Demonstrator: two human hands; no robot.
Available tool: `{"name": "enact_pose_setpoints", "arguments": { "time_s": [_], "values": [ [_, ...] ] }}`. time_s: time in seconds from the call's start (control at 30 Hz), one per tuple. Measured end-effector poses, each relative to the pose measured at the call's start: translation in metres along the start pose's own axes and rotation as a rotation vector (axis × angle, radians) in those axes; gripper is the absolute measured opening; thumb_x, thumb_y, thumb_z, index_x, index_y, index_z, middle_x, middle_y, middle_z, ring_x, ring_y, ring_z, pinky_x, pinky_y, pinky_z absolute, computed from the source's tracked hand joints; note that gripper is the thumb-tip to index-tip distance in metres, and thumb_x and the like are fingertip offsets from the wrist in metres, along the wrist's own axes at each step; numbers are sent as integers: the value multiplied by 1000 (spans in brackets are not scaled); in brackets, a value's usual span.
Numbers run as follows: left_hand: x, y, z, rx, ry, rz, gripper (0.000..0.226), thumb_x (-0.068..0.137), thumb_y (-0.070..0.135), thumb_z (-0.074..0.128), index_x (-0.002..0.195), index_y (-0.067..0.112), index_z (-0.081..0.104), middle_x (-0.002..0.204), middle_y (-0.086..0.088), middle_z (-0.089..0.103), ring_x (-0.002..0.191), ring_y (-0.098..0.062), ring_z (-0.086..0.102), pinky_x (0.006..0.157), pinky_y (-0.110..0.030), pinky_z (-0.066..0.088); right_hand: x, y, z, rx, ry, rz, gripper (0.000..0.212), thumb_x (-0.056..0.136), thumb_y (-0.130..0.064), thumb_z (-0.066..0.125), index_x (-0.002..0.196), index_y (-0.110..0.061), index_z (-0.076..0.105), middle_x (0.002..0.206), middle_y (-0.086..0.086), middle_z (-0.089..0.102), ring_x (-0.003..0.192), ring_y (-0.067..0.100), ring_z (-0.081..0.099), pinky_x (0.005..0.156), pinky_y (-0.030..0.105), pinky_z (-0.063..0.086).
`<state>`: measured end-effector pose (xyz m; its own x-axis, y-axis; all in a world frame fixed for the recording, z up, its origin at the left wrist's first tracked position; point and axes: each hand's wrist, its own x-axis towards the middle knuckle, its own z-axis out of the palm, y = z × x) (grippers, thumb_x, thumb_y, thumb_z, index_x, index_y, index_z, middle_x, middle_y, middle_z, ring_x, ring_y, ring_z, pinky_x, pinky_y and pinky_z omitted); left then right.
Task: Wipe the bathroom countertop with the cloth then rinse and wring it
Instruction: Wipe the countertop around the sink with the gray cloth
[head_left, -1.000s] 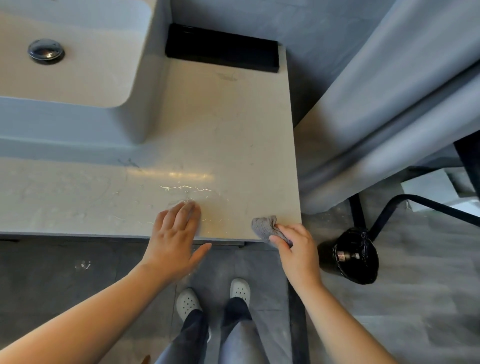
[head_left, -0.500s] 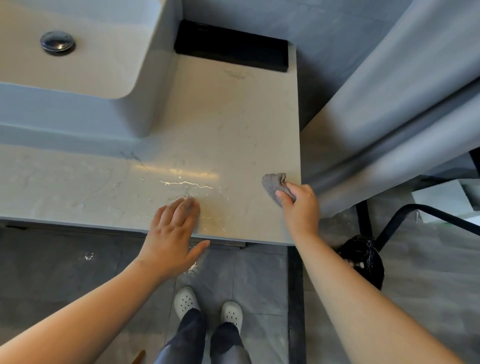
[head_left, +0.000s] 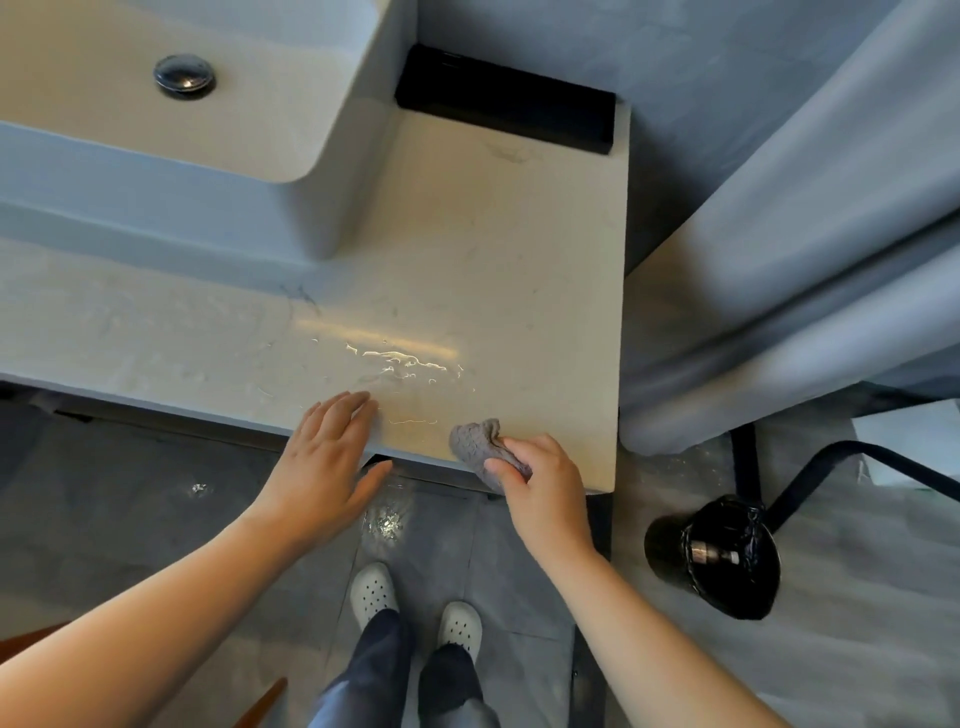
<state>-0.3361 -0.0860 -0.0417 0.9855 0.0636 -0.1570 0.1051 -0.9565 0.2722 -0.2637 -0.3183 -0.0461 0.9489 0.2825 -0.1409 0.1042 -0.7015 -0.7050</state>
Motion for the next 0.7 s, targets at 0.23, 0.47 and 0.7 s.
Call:
{"name": "enact_pose_setpoints", "arguments": {
  "time_s": [0.23, 0.47, 0.7],
  "values": [
    [-7, -22, -4, -18, 21, -87, 79, 85, 59, 29, 140, 3, 38, 144, -13, 39, 134, -30, 33, 110, -45, 32, 26, -17, -36, 147, 158, 15, 23, 86, -23, 67, 109, -16, 69, 93, -3, 60, 85, 9, 58, 76, 21, 46],
    [-4, -47, -3, 50, 16, -154, 86, 85, 66, 19, 150, 9, 20, 157, -11, 17, 145, -29, 12, 117, -44, 15, 91, -7, -26, -75, 204, 53, 28, 90, -23, 63, 114, -10, 66, 98, 3, 54, 91, 20, 57, 74, 23, 35],
    [-8, -68, 2, 68, -26, -134, 92, 83, 74, 14, 152, 13, 11, 160, -5, 5, 146, -23, 1, 118, -43, 7, 61, -15, 19, -105, 191, -23, 32, 87, -23, 66, 117, -12, 66, 96, 2, 57, 90, 21, 56, 74, 32, 47]
  ]
}}
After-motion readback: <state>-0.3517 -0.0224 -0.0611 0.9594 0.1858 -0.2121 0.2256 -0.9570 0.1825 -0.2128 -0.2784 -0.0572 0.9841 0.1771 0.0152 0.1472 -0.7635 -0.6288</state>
